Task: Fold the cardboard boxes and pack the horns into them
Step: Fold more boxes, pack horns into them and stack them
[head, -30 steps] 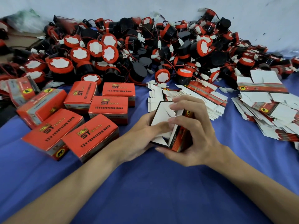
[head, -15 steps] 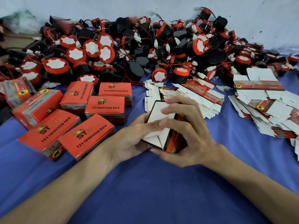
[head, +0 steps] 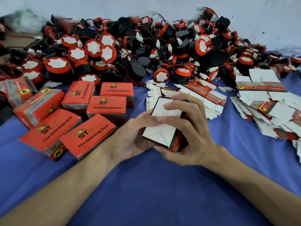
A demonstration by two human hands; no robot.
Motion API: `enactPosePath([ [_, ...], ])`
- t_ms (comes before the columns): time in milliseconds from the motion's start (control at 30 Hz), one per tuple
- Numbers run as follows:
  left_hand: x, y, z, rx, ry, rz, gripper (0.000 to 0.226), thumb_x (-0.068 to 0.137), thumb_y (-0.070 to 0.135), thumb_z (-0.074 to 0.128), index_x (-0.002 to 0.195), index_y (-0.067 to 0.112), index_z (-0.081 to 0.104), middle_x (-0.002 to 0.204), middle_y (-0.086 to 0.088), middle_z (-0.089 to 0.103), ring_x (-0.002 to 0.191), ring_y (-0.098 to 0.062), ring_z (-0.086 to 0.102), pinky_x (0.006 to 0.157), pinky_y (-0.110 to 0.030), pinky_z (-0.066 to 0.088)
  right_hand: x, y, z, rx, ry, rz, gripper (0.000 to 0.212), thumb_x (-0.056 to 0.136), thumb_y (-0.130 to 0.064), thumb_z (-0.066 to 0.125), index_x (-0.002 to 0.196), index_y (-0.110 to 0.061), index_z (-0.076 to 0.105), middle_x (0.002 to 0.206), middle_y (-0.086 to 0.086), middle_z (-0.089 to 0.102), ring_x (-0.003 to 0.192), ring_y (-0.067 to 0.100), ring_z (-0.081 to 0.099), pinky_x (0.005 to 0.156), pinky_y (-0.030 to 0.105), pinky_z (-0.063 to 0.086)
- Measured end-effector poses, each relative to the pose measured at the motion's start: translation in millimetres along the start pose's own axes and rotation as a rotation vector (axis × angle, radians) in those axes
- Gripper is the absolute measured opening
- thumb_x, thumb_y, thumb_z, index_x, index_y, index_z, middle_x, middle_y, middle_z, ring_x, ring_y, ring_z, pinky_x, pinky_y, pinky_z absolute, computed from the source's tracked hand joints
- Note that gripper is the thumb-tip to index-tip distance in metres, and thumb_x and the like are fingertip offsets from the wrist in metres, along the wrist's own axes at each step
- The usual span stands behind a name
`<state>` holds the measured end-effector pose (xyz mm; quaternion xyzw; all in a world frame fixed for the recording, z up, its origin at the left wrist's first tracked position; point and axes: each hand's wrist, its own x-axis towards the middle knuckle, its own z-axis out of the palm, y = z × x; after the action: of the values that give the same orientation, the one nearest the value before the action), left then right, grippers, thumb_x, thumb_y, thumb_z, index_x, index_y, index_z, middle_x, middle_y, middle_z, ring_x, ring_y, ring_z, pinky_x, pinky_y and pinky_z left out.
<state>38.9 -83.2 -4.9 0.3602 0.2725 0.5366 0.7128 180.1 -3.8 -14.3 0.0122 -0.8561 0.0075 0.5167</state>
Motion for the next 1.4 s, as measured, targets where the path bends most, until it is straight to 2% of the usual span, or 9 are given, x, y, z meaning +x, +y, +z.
enactPosePath([
  [433,0,0,16,0.298,0.056,0.222,0.051,0.081,0.007,0.063,0.13,0.013,0.049,0.108,-0.006,0.068,0.102,-0.021,0.065,0.08,-0.03,0.054,-2,0,0,-0.058,0.087,-0.025,0.046,0.084,-0.044,0.05,0.117,-0.011,0.05,0.125,0.017,0.042,0.124,0.031,0.038,0.105,0.041,0.032],
  [567,2,-3,22,0.619,0.217,0.405,0.061,0.076,0.006,0.068,0.131,0.024,0.049,0.097,-0.04,0.055,0.079,-0.038,0.052,0.08,-0.047,0.046,-2,-1,1,-0.073,0.087,-0.02,0.042,0.079,-0.028,0.052,0.116,-0.01,0.05,0.126,0.018,0.042,0.124,0.026,0.04,0.106,0.038,0.031],
  [633,2,-8,25,0.735,0.285,0.531,0.064,0.074,0.008,0.073,0.128,0.031,0.047,0.091,-0.026,0.063,0.072,-0.042,0.06,0.072,-0.043,0.053,-2,0,-2,-0.052,0.065,-0.024,0.046,0.072,-0.024,0.052,0.116,-0.009,0.051,0.126,0.019,0.042,0.124,0.026,0.039,0.105,0.037,0.031],
  [700,2,-13,25,0.893,0.342,0.616,0.068,0.073,0.018,0.074,0.132,0.033,0.044,0.098,0.005,0.069,0.086,-0.015,0.07,0.076,-0.026,0.055,-3,1,-4,-0.016,0.038,-0.027,0.051,0.067,-0.024,0.049,0.116,-0.009,0.051,0.126,0.018,0.042,0.123,0.025,0.039,0.104,0.04,0.032],
  [767,2,-17,23,1.109,0.38,0.66,0.066,0.076,0.028,0.068,0.136,0.034,0.039,0.101,0.015,0.066,0.092,-0.007,0.068,0.079,-0.023,0.055,-5,1,-5,0.04,0.022,0.006,0.049,0.072,-0.026,0.046,0.118,-0.01,0.051,0.127,0.017,0.042,0.122,0.028,0.041,0.1,0.047,0.036],
  [867,4,-20,12,1.486,0.408,0.744,0.062,0.078,0.016,0.07,0.132,0.02,0.041,0.101,0.001,0.066,0.085,-0.025,0.066,0.072,-0.042,0.055,-6,1,-4,0.132,0.043,0.14,0.041,0.09,-0.033,0.037,0.12,-0.008,0.052,0.128,0.015,0.041,0.118,0.029,0.045,0.09,0.055,0.042],
  [1000,9,-17,3,1.869,0.434,0.767,0.063,0.071,0.004,0.073,0.13,0.003,0.051,0.091,-0.011,0.065,0.079,-0.031,0.061,0.069,-0.044,0.048,-8,4,-3,0.065,0.057,0.263,0.039,0.087,-0.022,0.042,0.121,-0.005,0.05,0.126,0.016,0.041,0.119,0.019,0.04,0.1,0.036,0.037],
  [1233,9,-18,4,1.887,0.371,0.759,0.071,0.073,0.002,0.068,0.137,0.008,0.039,0.094,-0.012,0.065,0.084,-0.031,0.062,0.073,-0.046,0.049,-7,4,0,0.039,0.01,0.368,0.043,0.087,-0.017,0.046,0.125,0.002,0.048,0.129,0.02,0.04,0.123,0.027,0.04,0.104,0.029,0.033],
  [1400,8,-16,6,1.888,0.378,0.712,0.067,0.072,-0.004,0.069,0.136,0.002,0.049,0.094,-0.014,0.067,0.076,-0.033,0.064,0.072,-0.047,0.051,-6,2,0,0.05,-0.01,0.376,0.042,0.085,-0.015,0.046,0.125,0.001,0.047,0.129,0.019,0.039,0.122,0.027,0.041,0.104,0.029,0.035],
])
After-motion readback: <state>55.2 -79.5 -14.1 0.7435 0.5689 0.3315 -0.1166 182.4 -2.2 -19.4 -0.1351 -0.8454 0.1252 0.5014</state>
